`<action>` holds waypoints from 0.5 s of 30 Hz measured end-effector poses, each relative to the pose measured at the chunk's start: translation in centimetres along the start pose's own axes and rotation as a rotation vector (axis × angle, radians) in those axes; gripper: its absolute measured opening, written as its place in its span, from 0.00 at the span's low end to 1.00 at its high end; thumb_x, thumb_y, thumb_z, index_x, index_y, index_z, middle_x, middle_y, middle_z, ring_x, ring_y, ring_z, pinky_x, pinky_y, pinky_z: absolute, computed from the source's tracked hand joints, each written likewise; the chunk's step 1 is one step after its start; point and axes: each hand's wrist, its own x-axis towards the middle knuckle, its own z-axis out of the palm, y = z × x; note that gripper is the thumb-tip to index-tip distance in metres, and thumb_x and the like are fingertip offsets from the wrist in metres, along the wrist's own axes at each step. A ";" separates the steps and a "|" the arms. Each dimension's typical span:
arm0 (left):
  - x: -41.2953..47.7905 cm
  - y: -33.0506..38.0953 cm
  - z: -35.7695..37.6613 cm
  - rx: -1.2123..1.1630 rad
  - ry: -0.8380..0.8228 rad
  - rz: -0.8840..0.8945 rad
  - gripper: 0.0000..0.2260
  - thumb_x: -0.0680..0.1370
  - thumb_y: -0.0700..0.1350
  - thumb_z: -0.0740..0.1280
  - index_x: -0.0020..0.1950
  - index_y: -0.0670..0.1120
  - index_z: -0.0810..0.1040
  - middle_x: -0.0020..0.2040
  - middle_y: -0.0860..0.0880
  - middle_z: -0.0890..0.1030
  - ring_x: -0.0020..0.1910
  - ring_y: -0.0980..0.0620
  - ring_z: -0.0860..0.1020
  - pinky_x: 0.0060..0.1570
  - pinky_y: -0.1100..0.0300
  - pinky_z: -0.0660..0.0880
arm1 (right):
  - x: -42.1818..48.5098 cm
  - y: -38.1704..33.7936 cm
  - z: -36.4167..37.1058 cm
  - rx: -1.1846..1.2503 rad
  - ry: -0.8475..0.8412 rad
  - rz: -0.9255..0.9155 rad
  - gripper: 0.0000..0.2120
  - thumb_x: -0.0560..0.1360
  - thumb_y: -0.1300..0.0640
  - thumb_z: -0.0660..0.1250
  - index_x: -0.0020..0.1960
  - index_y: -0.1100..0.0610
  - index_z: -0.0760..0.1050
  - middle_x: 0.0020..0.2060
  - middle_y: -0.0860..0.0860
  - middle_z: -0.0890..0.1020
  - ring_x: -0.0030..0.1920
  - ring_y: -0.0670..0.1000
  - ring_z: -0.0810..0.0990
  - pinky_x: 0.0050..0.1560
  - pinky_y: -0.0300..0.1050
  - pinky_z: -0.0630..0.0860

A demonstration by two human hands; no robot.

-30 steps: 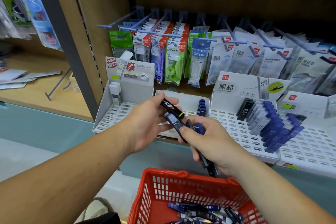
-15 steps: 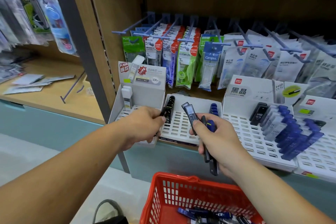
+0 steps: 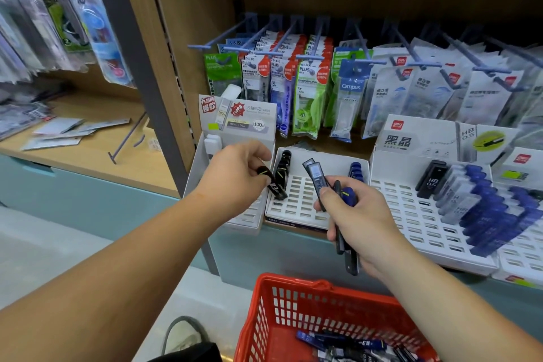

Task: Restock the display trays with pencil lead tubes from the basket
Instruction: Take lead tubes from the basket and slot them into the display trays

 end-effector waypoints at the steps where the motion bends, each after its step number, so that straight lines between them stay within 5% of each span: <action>1: 0.1 0.0 0.1 0.000 0.018 0.009 0.10 0.76 0.38 0.76 0.52 0.50 0.82 0.44 0.53 0.83 0.44 0.54 0.81 0.47 0.63 0.80 | 0.0 0.0 0.0 0.001 0.000 0.000 0.07 0.82 0.54 0.65 0.58 0.48 0.80 0.41 0.50 0.86 0.24 0.51 0.75 0.32 0.43 0.74; 15: 0.6 1.0 0.3 0.275 -0.057 0.176 0.13 0.81 0.37 0.68 0.62 0.48 0.85 0.59 0.50 0.86 0.58 0.50 0.82 0.59 0.66 0.72 | -0.1 -0.1 -0.3 0.035 -0.017 0.007 0.07 0.82 0.54 0.66 0.58 0.48 0.80 0.41 0.51 0.86 0.25 0.51 0.74 0.32 0.44 0.74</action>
